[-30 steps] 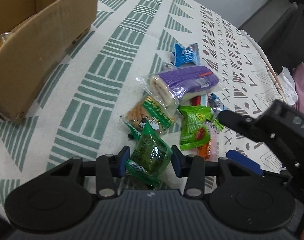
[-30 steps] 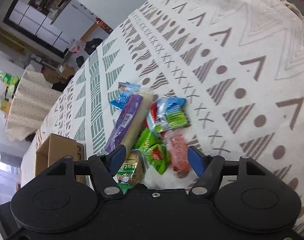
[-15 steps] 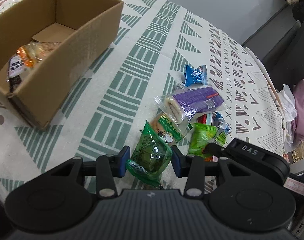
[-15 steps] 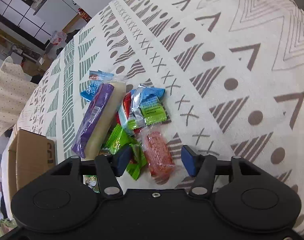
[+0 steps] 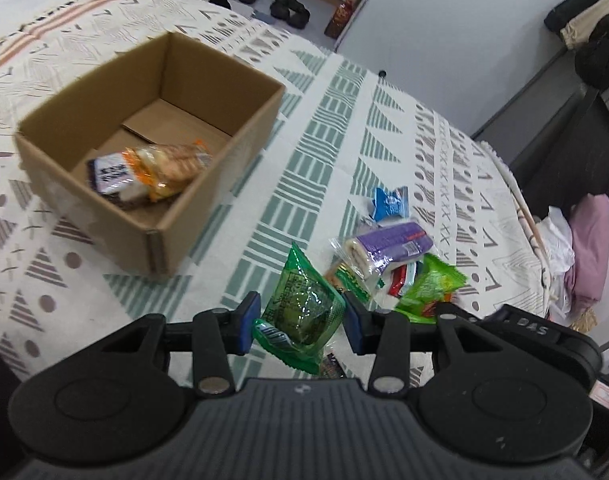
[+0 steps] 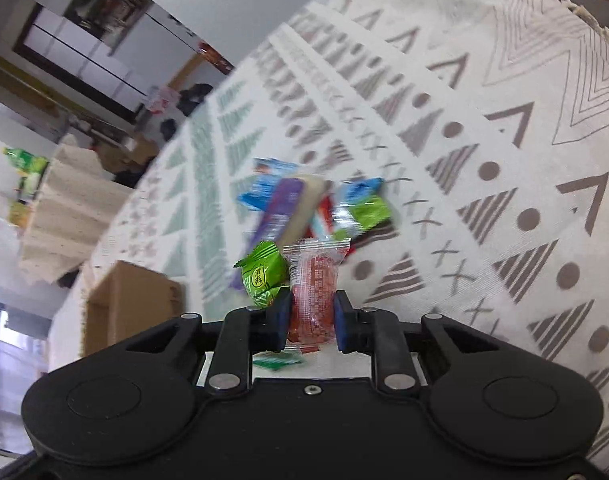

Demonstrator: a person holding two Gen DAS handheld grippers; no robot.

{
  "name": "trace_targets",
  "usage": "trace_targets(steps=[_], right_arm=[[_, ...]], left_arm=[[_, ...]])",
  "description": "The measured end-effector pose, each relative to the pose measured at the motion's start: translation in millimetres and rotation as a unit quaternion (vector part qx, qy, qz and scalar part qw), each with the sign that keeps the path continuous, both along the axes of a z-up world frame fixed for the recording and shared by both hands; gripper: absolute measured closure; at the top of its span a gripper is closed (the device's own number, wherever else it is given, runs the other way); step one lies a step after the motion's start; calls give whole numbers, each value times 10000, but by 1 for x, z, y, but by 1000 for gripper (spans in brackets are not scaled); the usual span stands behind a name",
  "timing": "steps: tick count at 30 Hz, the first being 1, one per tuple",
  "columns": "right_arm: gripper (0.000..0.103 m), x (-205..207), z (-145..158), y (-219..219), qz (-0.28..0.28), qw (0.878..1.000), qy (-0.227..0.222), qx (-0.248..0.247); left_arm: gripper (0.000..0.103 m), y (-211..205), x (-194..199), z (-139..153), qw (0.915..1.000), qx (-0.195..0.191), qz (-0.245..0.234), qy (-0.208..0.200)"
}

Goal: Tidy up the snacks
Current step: 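Grasp the green packet with the left tool while the right tool grasps the red candy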

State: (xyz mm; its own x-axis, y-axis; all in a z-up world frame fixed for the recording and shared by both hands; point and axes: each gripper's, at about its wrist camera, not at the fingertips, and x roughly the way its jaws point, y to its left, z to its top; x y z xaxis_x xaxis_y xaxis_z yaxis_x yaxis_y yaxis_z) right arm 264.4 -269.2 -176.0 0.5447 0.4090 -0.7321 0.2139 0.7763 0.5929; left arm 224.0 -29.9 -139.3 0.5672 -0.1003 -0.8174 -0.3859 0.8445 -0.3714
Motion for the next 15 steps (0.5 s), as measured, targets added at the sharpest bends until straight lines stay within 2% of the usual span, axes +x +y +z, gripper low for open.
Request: trace_targets(steps=[4,7,10,15], right_arm=[[81,-8,6,-4,-118,9999,18,34],[81,-14,3,-9,-225,9990,187,345],[81,-20,11,0,-1,9992,62,392],[81,-26,12,5,16,9991,131,392]], left_arm=[[60,10,-14,10,9999,-13,137,-102],[60,15,-21,15,9996,-34,217,-164],[60,18,-28,18,9994,-54,265,-191],[60,21,-37,20,9992,-101,325,-229]])
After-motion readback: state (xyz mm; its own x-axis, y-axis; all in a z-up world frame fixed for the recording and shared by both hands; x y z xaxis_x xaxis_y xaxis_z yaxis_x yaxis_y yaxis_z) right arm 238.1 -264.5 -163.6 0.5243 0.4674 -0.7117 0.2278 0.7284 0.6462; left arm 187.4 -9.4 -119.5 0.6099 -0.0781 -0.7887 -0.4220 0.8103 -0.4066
